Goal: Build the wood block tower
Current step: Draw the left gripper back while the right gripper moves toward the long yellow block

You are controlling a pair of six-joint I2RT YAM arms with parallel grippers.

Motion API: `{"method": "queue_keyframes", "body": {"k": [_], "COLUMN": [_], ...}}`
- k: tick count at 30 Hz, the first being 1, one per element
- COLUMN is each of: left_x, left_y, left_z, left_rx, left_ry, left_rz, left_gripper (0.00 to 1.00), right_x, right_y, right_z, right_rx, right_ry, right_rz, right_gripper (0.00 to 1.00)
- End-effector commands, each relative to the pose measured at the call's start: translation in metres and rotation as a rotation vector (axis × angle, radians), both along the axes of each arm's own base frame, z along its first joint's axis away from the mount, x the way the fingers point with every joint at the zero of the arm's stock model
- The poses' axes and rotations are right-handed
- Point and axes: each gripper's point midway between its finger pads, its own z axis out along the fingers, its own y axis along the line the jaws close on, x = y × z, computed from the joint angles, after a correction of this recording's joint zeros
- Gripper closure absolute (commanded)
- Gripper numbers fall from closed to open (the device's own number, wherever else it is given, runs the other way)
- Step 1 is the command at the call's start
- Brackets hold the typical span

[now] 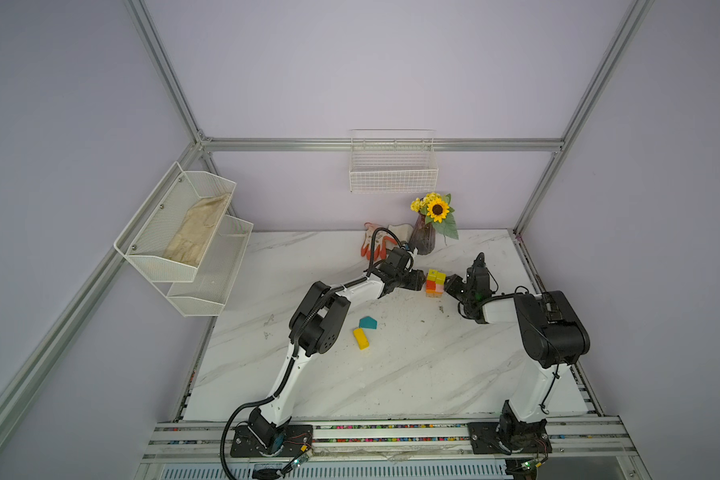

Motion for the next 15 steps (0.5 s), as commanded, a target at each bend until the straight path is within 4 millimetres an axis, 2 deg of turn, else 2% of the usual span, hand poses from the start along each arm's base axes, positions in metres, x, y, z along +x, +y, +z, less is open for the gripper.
{"method": "queue_keyframes", "body": {"k": [1,4,7,9,10,13,15], "left_x": [-0.006,-0.015,-0.04,-0.065,-0.079,-0.126,-0.158], "left_y": [0.003,0.024,0.064,0.104,0.126,0.214,0.268], "left_z": [0.05,0.076,0.114,0.146,0.154,0.19,0.215], "left_rx": [-0.054,-0.032,0.006,0.037,0.064,0.164,0.196], "left_ry": [-0.07,-0.108,-0.179,-0.235,-0.248,-0.31,-0.391], "left_rz": [0.005,0.05,0.114,0.189,0.228,0.437,0.542], "left_gripper": [0.37,0.38,0.38,0.38,0.37,0.3,0.26], "right_x": [0.005,0.0,-0.01,-0.019,-0.023,-0.028,-0.032], "right_y": [-0.006,-0.027,-0.056,-0.078,-0.084,-0.084,-0.081], "right_z": [0.016,0.033,0.049,0.065,0.074,0.114,0.148], "right_rx": [-0.027,-0.062,-0.095,-0.126,-0.134,-0.128,-0.109], "right_ry": [-0.035,-0.056,-0.077,-0.108,-0.128,-0.227,-0.308], "right_rz": [-0.039,-0.108,-0.187,-0.269,-0.297,-0.295,-0.277], "right_gripper": [0.61,0.6,0.58,0.5,0.47,0.43,0.36]}}
